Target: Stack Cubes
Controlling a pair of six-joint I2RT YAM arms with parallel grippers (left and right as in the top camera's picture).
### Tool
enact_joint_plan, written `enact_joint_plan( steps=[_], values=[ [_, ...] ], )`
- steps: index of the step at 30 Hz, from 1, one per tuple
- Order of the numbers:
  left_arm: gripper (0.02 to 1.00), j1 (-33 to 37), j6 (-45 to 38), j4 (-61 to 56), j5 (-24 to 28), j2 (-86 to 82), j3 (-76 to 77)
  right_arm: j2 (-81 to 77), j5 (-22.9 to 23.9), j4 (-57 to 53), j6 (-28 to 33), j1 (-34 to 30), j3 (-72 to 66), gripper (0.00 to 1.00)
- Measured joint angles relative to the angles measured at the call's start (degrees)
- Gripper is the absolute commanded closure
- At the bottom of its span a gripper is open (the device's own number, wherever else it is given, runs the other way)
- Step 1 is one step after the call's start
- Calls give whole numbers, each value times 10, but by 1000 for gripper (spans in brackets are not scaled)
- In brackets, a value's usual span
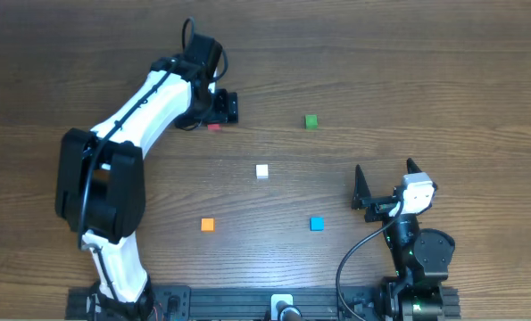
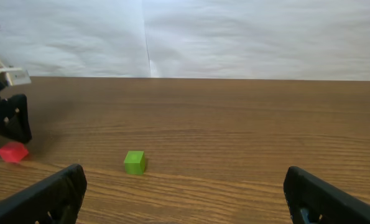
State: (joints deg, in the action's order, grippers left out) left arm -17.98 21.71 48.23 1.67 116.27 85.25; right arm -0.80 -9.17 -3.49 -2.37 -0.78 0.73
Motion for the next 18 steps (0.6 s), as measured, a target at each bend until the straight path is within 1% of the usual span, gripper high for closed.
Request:
enact_joint_plan(
  steps=[3, 10, 11, 12, 16, 17, 18],
  values=[
    [134, 0, 3, -5, -5, 12, 0, 0, 0, 0, 0, 0, 0, 7],
    [220, 0, 4, -15, -13, 31, 0, 0, 0, 0, 0, 0, 0, 7],
    [240, 0, 4, -17, -15, 34, 0, 0, 0, 0, 0, 0, 0, 9],
    [283, 0, 4, -17, -15, 37, 0, 0, 0, 0, 0, 0, 0, 9],
    [380, 0, 2, -20, -17, 44, 0, 0, 0, 0, 0, 0, 0, 7],
    [441, 0, 2, -22, -17, 44, 0, 0, 0, 0, 0, 0, 0, 9],
    [465, 0, 2, -24, -17, 44, 0, 0, 0, 0, 0, 0, 0, 9]
  ],
)
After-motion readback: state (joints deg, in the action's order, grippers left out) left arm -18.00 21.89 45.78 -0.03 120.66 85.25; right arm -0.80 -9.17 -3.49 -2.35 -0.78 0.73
